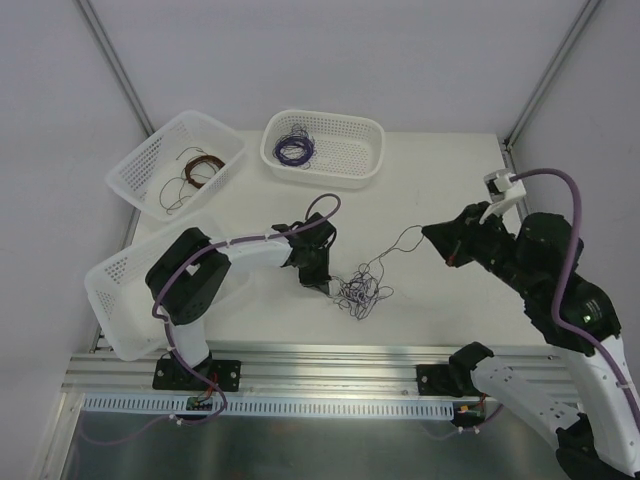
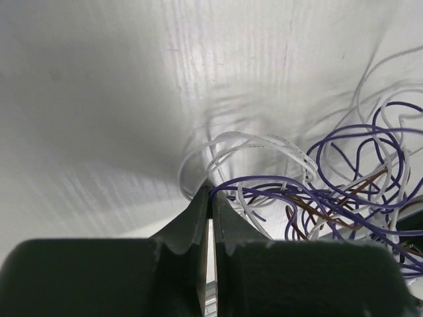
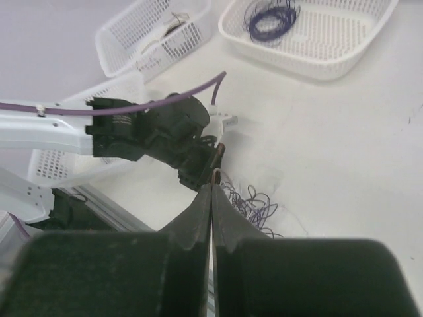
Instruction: Untangle the cables
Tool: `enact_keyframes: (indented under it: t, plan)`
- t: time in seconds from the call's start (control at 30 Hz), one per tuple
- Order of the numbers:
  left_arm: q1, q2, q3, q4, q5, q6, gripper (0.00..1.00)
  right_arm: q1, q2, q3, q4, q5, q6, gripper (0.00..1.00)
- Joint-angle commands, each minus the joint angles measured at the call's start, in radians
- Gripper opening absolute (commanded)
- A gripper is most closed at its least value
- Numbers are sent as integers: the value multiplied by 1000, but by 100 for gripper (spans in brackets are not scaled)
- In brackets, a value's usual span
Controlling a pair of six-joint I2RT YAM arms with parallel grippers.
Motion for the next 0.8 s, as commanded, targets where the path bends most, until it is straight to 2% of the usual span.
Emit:
enact_keyframes:
  t: [0.0, 0.17, 0.5, 0.77]
  plan:
    - [24, -37, -17, -7, -37, -2, 0, -5, -25, 105, 26, 16, -29, 1]
    - [44, -26, -22, -9, -34, -4, 0, -6, 10, 271, 53, 4, -47, 1]
    - [52, -4, -31, -7, -38, -7, 0, -6, 82, 489, 154, -26, -63, 1]
    - [56, -44, -40, -7, -38, -7, 0, -5, 85, 472, 184, -13, -63, 1]
